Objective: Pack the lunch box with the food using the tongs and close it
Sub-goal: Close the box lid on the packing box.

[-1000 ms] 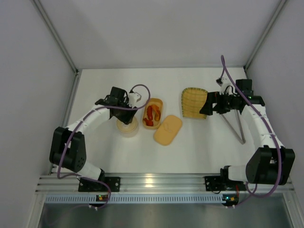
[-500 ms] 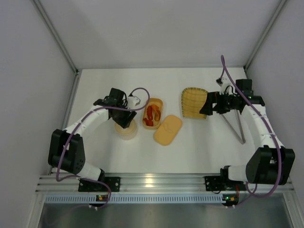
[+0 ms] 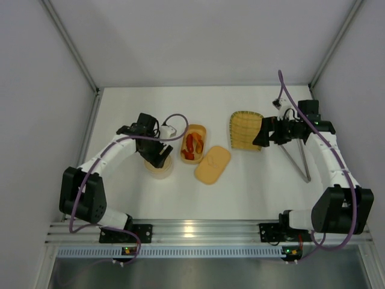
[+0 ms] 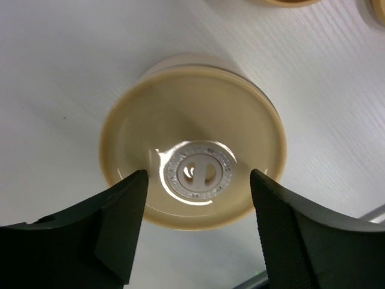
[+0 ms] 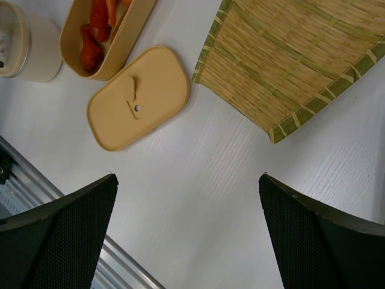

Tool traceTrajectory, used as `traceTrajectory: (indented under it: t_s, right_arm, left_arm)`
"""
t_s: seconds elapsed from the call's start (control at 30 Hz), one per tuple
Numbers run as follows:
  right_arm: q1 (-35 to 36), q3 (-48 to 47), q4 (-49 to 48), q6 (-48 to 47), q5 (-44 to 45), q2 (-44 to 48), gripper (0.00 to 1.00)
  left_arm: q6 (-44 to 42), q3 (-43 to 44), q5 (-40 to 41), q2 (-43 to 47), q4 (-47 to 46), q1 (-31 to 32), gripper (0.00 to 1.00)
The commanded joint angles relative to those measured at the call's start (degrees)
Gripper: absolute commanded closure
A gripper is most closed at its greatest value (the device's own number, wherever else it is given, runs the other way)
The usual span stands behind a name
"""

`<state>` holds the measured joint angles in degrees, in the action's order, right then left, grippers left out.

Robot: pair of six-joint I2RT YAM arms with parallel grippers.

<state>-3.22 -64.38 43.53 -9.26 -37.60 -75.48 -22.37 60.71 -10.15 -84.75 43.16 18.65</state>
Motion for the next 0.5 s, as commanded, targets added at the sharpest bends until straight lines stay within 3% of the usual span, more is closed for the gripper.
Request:
traceTrajectory:
  t_s: [0.0, 0.17, 0.3, 0.47]
  right_arm:
    - [1.73, -4.17, 1.82, -3.04, -0.37, 1.13, 0.01]
    - [4.96, -4.97, 4.54, -6.29, 2.01, 0.43, 0.04]
    - [7.61, -2.95, 4.46, -7.7, 4.03, -0.02, 0.21]
    - [16.22, 0.65, 2.01, -8.24, 10.09, -0.89, 0.38]
  left_arm:
    - [2.76, 3.88, -3.03, 3.35, 8.61, 0.15, 0.25]
    - [3.65, 11.35, -8.56, 7.75, 9.05, 0.15, 0.18]
    - [4.88, 15.49, -12.87, 8.28, 9.84, 0.15, 0.19]
    - [7.07, 13.48, -14.89, 9.25, 7.56, 0.07, 0.19]
